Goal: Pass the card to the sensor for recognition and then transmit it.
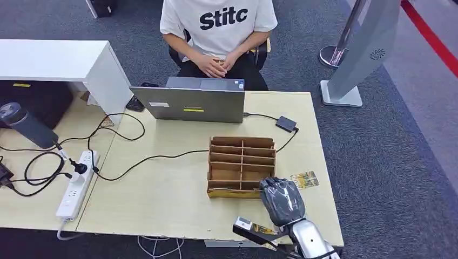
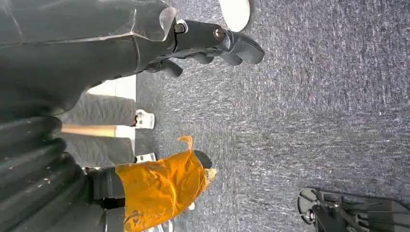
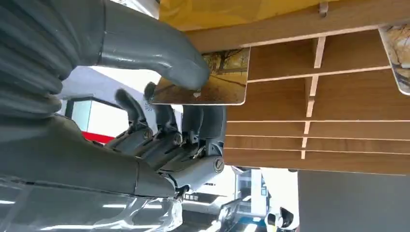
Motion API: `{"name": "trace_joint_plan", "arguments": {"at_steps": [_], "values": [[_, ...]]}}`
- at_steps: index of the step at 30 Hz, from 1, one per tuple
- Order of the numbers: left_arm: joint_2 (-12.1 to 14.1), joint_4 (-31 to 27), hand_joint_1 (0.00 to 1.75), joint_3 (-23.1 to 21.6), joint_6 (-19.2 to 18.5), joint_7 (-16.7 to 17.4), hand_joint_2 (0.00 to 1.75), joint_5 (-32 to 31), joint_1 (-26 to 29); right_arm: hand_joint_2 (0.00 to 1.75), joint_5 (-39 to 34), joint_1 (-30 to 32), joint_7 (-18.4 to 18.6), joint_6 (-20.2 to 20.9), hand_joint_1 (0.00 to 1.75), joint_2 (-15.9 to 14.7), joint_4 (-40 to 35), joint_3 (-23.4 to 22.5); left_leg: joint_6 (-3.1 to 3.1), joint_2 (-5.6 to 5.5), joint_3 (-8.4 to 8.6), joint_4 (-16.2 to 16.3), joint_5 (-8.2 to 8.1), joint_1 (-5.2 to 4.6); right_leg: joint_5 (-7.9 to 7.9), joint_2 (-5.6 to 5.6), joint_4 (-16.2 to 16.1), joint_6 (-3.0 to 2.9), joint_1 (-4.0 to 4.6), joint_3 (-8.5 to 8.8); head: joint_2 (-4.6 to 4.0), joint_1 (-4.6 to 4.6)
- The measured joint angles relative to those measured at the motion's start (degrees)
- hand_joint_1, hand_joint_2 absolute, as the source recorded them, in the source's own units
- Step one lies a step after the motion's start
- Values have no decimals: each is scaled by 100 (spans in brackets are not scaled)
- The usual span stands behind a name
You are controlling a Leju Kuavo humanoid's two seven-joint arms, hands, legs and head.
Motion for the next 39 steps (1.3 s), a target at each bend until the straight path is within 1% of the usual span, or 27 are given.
{"name": "trace_joint_plan", "arguments": {"at_steps": [1,2,6,8,11,14,16,17,19,20,21,22,24,27,30,34,36,39], "values": [[0,0,0,0,-13,0,175,-13,-1,175,-7,-36,-37,0,162,0,30,2,0,0,0,0,0,0,0,0,0,0,0,0,0,0],[0,0,0,0,-24,0,175,-35,-1,175,-15,-84,-63,2,168,4,59,2,0,1,0,0,0,0,0,1,0,0,0,0,0,0],[-2,0,0,-2,-39,0,175,-148,-2,175,-37,-330,-122,0,169,39,172,7,1,1,0,0,2,0,2,2,1,-1,0,0,0,0],[-2,0,0,-4,-59,-2,175,-188,-5,175,-35,-451,-127,-9,173,61,192,9,1,1,0,0,2,0,2,2,1,-1,0,0,0,0],[-4,0,0,-9,-74,-4,175,-231,-11,175,4,-656,-135,-11,171,77,184,20,1,1,0,0,3,0,2,2,2,-1,0,0,0,0],[-20,0,0,-15,-83,-4,175,-284,-26,175,55,-890,-118,0,173,76,44,44,0,2,0,0,3,0,3,3,3,-2,0,0,0,0],[-28,0,0,-18,-85,-4,175,-304,-39,175,22,-1062,-107,48,169,77,-91,91,0,3,1,1,3,0,3,5,3,-2,0,0,0,0],[-28,0,0,-20,-92,-4,175,-308,-43,175,-37,-1139,-109,81,175,74,-198,129,0,3,1,1,4,0,3,4,3,-2,0,0,0,0],[-28,0,0,-20,-101,-4,175,-319,-44,175,-221,-1272,-173,214,175,74,-414,168,0,3,1,1,4,0,3,4,3,-2,0,0,0,0],[-28,0,0,-20,-107,-4,175,-321,-45,175,-452,-1343,-274,340,175,74,-539,192,0,3,1,1,4,0,3,4,3,-2,0,0,0,0],[-28,0,0,-20,-122,-4,175,-328,-45,175,-661,-1404,-352,455,171,74,-654,219,0,3,1,1,4,0,3,4,3,-2,0,-1,0,0],[-26,0,0,-20,-129,-4,175,-339,-45,175,-851,-1477,-407,566,175,74,-779,265,0,3,1,1,4,0,3,5,3,-2,0,-1,0,0],[-26,0,0,-20,-135,-13,175,-356,-51,175,-1210,-1604,-537,758,175,74,-979,319,0,3,1,1,4,0,3,5,3,-2,0,-1,0,0],[-26,0,0,-20,-144,-15,175,-387,-53,175,-1573,-1821,-618,1025,175,74,-1211,424,0,6,1,1,4,0,3,8,4,-3,0,-1,0,0],[-26,0,0,-22,-188,-13,175,-448,-88,175,-1835,-2172,-603,1381,175,83,-1277,505,2,6,0,1,7,0,6,8,5,-4,0,-1,0,0],[-26,0,0,-72,-205,4,175,-546,-150,175,-2219,-2791,-485,1825,175,173,-1136,579,-2,6,1,1,10,0,12,8,5,-9,0,-1,0,0],[-26,0,0,-112,-219,13,175,-592,-182,175,-2339,-3074,-402,1950,175,247,-948,588,-2,6,1,1,13,0,13,7,6,-8,0,-1,0,0],[-28,0,0,-155,-256,20,175,-634,-221,175,-2398,-3426,-308,2022,175,352,-649,592,-3,8,3,1,13,0,13,9,8,-9,0,-1,0,0]]}}
